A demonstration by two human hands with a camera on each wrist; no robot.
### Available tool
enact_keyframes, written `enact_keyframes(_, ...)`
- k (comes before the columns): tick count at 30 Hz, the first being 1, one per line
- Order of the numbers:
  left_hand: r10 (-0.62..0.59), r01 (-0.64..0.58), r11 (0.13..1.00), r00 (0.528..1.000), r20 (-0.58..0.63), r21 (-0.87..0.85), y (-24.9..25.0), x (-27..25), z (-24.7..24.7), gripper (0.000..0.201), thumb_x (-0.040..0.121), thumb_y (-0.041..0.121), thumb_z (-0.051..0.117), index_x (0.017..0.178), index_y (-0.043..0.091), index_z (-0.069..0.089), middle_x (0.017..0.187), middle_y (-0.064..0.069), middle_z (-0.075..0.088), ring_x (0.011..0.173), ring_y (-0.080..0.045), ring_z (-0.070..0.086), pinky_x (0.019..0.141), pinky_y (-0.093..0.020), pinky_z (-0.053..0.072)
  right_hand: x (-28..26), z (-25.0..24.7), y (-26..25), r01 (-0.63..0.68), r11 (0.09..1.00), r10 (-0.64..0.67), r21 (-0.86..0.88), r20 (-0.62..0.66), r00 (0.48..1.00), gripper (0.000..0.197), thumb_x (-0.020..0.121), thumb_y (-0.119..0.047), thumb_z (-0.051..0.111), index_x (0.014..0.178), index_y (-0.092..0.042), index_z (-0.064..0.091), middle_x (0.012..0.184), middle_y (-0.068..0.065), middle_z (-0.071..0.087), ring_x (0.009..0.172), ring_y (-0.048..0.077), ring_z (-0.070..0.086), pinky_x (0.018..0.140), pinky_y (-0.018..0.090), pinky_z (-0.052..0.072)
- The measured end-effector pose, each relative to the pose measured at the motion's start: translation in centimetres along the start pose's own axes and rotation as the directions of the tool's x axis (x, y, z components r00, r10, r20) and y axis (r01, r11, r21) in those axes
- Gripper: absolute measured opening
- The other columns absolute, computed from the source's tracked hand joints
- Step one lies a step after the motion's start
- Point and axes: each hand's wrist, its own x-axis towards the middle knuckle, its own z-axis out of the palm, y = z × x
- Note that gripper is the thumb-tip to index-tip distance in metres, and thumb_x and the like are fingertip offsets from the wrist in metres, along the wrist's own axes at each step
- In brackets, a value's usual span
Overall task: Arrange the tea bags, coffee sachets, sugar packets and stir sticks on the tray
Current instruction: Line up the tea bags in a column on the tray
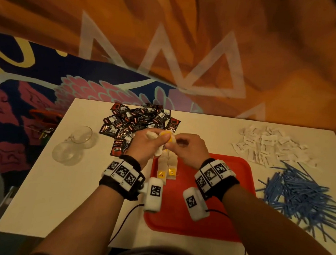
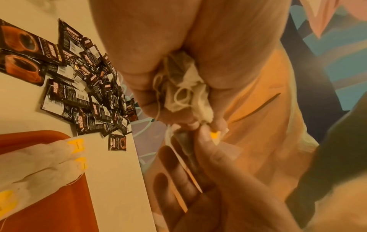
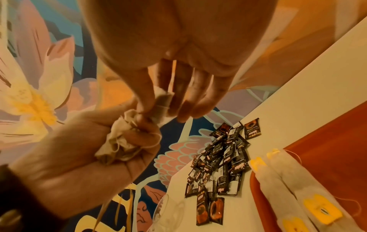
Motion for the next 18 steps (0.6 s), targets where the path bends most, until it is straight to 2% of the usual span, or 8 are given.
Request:
enact_keyframes(2, 0.041, -0.040, 0.999, 0.998, -0.042, 0.032, -0.2, 0.0, 0.2, 0.009, 0.091, 0.006, 0.067, 0.086, 0.012, 0.071, 0.066, 0.001, 0.067, 0.051, -0.003, 0.056, 0.048, -0.017, 0.042, -0.2, 0.1, 0.4, -0.030, 0.999, 0.029, -0.031, -0.013, 0.999, 0.007, 0.079, -0.032, 0.079, 0.076, -0.033, 0.073, 0.081, -0.006, 0.075, 0.082, 0.011, 0.069, 0.083, 0.035, 0.055)
enact_keyframes(5, 0.072, -0.064, 0.993, 0.994, -0.080, 0.100, -1.0, 0.1, 0.0, 0.006, 0.088, 0.007, 0.071, 0.084, 0.011, 0.072, 0.068, 0.003, 0.067, 0.051, 0.001, 0.056, 0.049, -0.013, 0.041, -0.7, 0.5, 1.2, -0.063, 0.998, 0.063, 0.007, -0.001, 0.998, 0.011, 0.078, -0.031, 0.079, 0.072, -0.034, 0.070, 0.079, -0.006, 0.074, 0.080, 0.013, 0.069, 0.078, 0.031, 0.053)
enact_keyframes(7, 0.055, -0.047, 0.989, 0.997, -0.054, 0.137, -1.9, 0.3, -0.2, 0.005, 0.088, 0.007, 0.072, 0.084, 0.010, 0.073, 0.069, 0.004, 0.069, 0.053, 0.002, 0.057, 0.052, -0.013, 0.042, -0.9, 1.0, 1.9, -0.085, 0.992, 0.084, 0.096, 0.016, 0.996, 0.015, 0.078, -0.026, 0.080, 0.073, -0.035, 0.069, 0.080, -0.009, 0.073, 0.079, 0.012, 0.069, 0.077, 0.028, 0.053)
enact_keyframes(10, 0.015, -0.005, 0.983, 0.999, -0.050, 0.183, -3.5, 0.6, -0.4, 0.009, 0.087, 0.009, 0.073, 0.079, 0.014, 0.073, 0.063, 0.010, 0.068, 0.052, 0.002, 0.057, 0.052, -0.015, 0.043, -0.8, 2.1, 4.0, -0.153, 0.981, 0.158, 0.116, -0.036, 0.987, 0.009, 0.080, -0.023, 0.079, 0.075, -0.026, 0.072, 0.078, -0.005, 0.071, 0.076, 0.012, 0.066, 0.070, 0.026, 0.052)
enact_keyframes(13, -0.096, 0.116, 0.975, 0.989, -0.111, 0.191, -6.0, 1.0, -1.1, 0.009, 0.087, 0.019, 0.075, 0.079, 0.020, 0.073, 0.066, 0.006, 0.067, 0.057, -0.007, 0.058, 0.058, -0.026, 0.044, -0.9, 3.3, 7.0, -0.284, 0.953, 0.290, 0.103, -0.045, 0.956, 0.009, 0.081, -0.023, 0.078, 0.086, -0.018, 0.074, 0.080, -0.005, 0.070, 0.076, 0.011, 0.065, 0.066, 0.024, 0.050)
enact_keyframes(15, -0.231, 0.246, 0.965, 0.961, -0.155, 0.088, -7.9, 0.9, -1.9, 0.010, 0.089, 0.019, 0.074, 0.078, 0.019, 0.072, 0.066, 0.002, 0.067, 0.061, -0.016, 0.058, 0.059, -0.029, 0.045, -1.4, 3.9, 9.1, -0.410, 0.909, 0.413, 0.078, -0.028, 0.910, 0.018, 0.082, -0.025, 0.077, 0.097, -0.015, 0.073, 0.084, -0.006, 0.067, 0.078, 0.009, 0.061, 0.062, 0.017, 0.046)
enact_keyframes(18, -0.384, 0.386, 0.922, 0.904, -0.188, -0.029, -10.1, 0.4, -3.4, 0.010, 0.089, 0.017, 0.072, 0.080, 0.016, 0.072, 0.063, -0.002, 0.065, 0.059, -0.020, 0.055, 0.060, -0.033, 0.045, -1.8, 4.7, 12.0, -0.552, 0.833, 0.552, -0.036, -0.010, 0.834, 0.022, 0.083, -0.030, 0.075, 0.101, -0.018, 0.073, 0.096, -0.007, 0.066, 0.089, 0.010, 0.059, 0.071, 0.020, 0.047)
